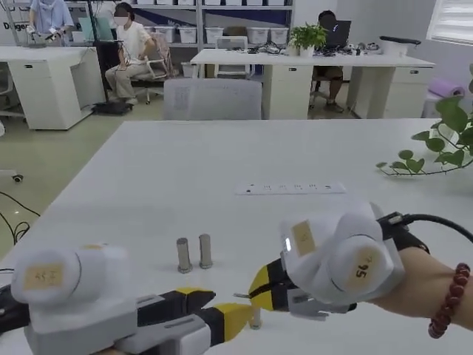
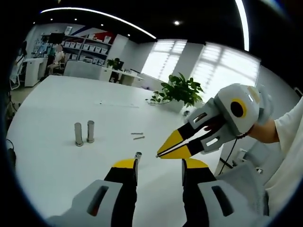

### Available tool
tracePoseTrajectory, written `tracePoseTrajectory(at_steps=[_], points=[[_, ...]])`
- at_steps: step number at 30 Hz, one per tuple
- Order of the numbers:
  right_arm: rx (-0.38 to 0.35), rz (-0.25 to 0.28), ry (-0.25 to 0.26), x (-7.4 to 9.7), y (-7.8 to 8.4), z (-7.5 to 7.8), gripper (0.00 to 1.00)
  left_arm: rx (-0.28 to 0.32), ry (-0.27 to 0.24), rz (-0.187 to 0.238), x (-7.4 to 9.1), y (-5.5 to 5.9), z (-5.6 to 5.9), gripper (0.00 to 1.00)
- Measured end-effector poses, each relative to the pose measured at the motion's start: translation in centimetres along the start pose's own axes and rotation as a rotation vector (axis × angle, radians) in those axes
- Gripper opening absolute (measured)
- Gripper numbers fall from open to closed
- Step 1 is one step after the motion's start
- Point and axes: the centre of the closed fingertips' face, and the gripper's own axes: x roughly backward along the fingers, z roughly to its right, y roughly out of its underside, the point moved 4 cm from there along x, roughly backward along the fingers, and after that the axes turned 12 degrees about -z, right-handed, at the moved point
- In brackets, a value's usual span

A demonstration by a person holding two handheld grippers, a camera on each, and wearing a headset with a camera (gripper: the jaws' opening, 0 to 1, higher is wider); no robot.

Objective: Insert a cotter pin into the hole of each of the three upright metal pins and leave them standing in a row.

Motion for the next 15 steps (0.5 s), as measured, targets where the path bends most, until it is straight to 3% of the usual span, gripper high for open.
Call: tracePoseTrajectory(at_steps=[15], points=[[0.007, 0.014, -0.016, 0.11, -0.58, -1.02, 0.02, 0.079, 0.044, -0.005, -0.71, 0.89, 0.15, 0.15]])
